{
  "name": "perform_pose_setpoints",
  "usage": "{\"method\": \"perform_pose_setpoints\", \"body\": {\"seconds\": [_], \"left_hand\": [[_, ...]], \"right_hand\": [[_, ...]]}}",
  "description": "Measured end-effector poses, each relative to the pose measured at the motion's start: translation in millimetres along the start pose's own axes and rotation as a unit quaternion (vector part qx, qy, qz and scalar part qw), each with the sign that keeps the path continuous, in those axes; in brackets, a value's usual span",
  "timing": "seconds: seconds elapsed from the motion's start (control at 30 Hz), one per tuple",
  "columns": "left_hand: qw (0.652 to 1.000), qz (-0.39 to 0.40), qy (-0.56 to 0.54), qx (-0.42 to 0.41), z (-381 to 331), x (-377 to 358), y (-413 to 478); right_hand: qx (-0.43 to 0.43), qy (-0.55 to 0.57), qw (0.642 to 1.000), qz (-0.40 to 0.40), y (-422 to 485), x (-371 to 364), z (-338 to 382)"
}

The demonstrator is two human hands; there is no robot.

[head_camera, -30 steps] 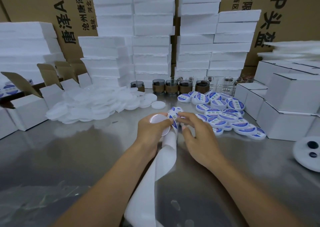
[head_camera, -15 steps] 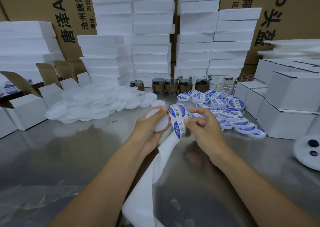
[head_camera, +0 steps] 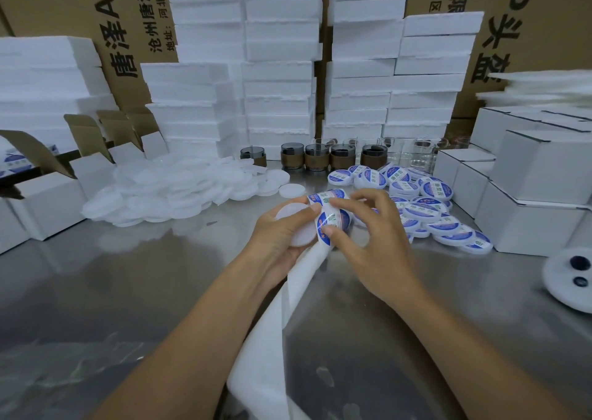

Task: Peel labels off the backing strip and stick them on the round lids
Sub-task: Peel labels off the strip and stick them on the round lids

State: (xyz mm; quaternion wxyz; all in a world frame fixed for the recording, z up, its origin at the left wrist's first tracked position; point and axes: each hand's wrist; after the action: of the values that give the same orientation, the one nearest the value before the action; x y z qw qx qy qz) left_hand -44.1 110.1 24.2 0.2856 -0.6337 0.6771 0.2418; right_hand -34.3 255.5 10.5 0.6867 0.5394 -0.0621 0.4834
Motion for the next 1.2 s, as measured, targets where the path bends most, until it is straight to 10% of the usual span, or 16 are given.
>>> {"method": "perform_pose_setpoints", "body": {"seconds": [0.77,1.0,1.2], "left_hand": [[0.992,-0.1,0.019,-0.079,5,-1,4],[0.985,-0.136,0.048,-0.097,5,3,8],[0.983,-0.126,0.042,-0.123,1,2,8]], "right_hand": [[0.01,-0.022,1.0,-0.007,0,7,8],[-0.17,0.171,0.97,-0.023,9,11,7],[-0.35,0.347,0.867,-0.07,20,22,4]]}}
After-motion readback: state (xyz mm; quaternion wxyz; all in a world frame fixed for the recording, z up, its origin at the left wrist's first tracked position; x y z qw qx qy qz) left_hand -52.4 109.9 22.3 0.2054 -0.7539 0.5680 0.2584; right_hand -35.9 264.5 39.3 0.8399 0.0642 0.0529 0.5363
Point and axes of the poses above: each hand's wrist, its own y-axis towards the middle knuckle, its own x-axis out of the back of the hand, z = x × y, and after that the axes turned 15 degrees about -y, right-handed
